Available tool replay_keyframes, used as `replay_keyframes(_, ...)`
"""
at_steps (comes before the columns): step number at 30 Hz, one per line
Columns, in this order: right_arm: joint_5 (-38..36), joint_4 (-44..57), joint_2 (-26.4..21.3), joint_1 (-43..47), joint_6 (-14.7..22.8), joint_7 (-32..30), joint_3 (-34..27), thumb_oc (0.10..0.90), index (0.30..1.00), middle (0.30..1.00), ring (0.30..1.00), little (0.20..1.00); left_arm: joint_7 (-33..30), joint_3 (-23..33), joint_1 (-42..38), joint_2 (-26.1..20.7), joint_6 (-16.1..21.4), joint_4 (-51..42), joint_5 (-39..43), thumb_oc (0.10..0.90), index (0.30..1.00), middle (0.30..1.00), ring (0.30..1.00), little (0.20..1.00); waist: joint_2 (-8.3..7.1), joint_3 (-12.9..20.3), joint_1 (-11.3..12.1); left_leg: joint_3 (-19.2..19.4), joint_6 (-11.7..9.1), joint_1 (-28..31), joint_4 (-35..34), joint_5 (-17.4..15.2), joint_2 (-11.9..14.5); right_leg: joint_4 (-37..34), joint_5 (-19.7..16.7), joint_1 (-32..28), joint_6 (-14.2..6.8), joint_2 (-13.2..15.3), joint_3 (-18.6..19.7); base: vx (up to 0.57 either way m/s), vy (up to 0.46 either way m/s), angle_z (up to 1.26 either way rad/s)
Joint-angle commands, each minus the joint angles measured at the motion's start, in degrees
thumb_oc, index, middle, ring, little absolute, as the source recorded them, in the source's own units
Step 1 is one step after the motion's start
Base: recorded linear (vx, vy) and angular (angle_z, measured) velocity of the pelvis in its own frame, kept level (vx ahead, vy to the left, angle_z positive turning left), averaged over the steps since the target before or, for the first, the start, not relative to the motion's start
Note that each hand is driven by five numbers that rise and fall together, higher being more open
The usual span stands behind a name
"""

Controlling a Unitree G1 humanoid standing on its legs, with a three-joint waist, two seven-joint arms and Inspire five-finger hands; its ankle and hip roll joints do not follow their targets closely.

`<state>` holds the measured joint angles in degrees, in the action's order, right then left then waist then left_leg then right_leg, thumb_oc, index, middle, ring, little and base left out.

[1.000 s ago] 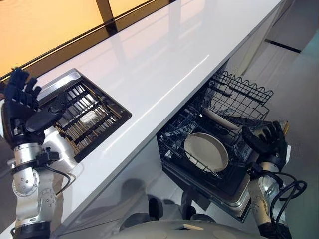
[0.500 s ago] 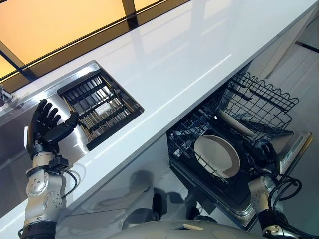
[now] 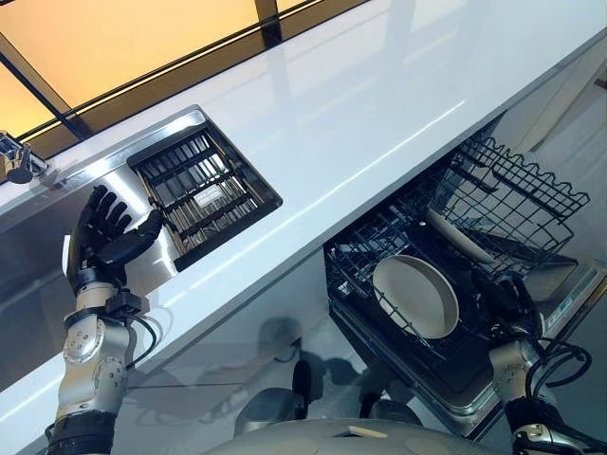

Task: Pick up plates and place into dishwasher.

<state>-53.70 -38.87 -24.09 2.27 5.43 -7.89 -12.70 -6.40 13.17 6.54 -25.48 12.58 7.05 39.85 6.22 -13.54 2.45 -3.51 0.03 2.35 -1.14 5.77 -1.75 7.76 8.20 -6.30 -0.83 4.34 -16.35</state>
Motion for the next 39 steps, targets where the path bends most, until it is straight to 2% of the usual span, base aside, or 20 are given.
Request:
replay_keyframes(1, -4.0, 2.9, -1.5, 8.1, -1.3, 11.8, 4.7, 0.800, 0.900, 0.900, 0.900, 0.900, 0.3, -0.7, -2.5, -1.0, 3.7, -4.3, -1.1, 0.800, 0.900, 0.900, 0.900, 0.900, -0.31, 1.5, 2.2, 1.8, -0.9, 0.5, 9.0, -11.3, -2.0, 4.2, 3.4, 2.3, 2.4, -1.1, -0.8, 0.00, 0.000, 0.00)
replay_keyframes(9, -5.5, 4.0, -0.6, 13.4, -1.9, 17.3, 9.1, 0.800, 0.900, 0.900, 0.900, 0.900, 0.8, -2.3, -2.8, -1.9, 2.6, -4.8, -1.4, 0.800, 0.900, 0.900, 0.900, 0.900, -0.63, 2.0, 3.8, 1.2, -1.2, 0.2, 9.1, -10.8, -2.1, 1.6, 2.1, 0.9, 2.2, -1.4, -1.0, 0.00, 0.000, 0.01)
replay_keyframes(17, -5.7, 4.4, 0.0, 19.2, 0.2, 17.7, 12.8, 0.800, 0.900, 0.900, 0.900, 0.900, 0.0, -4.0, -2.9, -2.1, 3.4, -4.7, -0.7, 0.800, 0.900, 0.900, 0.900, 0.900, -1.48, 2.3, 5.3, 1.2, -1.7, -1.0, 10.2, -10.7, -2.8, -3.4, -0.8, -0.4, 1.7, -2.3, -0.8, 0.00, 0.006, 0.02)
replay_keyframes(26, -2.2, 4.1, 1.0, 23.5, 2.3, 14.0, 15.7, 0.800, 0.900, 0.900, 0.900, 0.900, 1.7, -5.3, -2.8, -1.7, 4.5, -4.7, 0.3, 0.800, 0.900, 0.900, 0.900, 0.900, -1.59, 2.5, 7.2, 0.6, -1.6, -2.4, 12.1, -11.0, -3.8, -4.3, -1.4, -0.8, 1.6, -1.8, -1.1, 0.04, 0.027, 0.03)
replay_keyframes(39, 1.4, -1.5, -2.0, 31.8, 4.3, 8.4, 18.0, 0.800, 0.900, 0.900, 0.900, 0.900, 6.2, -7.8, -4.1, -4.0, 3.5, -6.5, -1.0, 0.800, 0.900, 0.900, 0.900, 0.900, -0.91, 2.6, 9.2, -1.8, -0.4, -1.7, 10.0, -10.7, -4.8, -1.9, -0.6, 0.6, 1.9, -0.6, -2.3, 0.09, 0.068, 0.16)
